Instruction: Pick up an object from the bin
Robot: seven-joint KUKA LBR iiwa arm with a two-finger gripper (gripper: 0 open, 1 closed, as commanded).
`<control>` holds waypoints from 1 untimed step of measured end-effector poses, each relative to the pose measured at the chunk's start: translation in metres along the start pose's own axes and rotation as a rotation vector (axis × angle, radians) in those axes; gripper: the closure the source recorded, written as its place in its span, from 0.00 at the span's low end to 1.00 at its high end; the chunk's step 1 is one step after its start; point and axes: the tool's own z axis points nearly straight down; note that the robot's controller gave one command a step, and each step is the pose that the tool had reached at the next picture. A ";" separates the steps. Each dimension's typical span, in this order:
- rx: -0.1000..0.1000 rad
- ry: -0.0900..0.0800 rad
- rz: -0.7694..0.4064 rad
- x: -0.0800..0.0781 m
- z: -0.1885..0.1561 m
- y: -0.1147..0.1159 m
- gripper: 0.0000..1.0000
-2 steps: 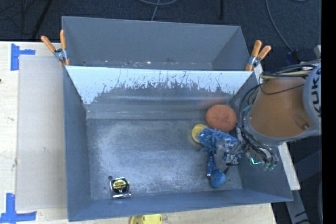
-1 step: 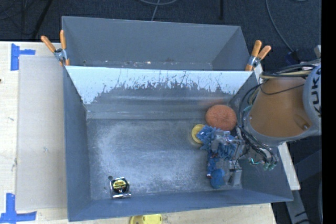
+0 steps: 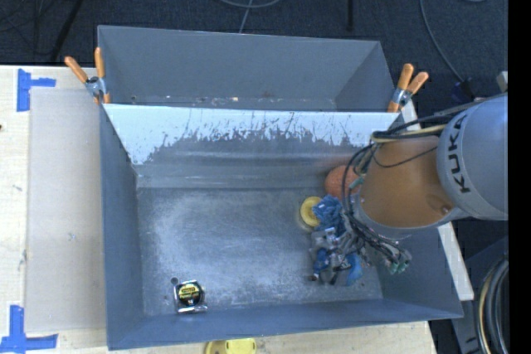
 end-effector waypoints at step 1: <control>0.000 0.000 -0.002 0.000 0.000 0.000 1.00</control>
Offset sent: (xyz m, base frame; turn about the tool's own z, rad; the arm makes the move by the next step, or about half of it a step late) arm 0.0206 -0.0450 0.1228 -0.0120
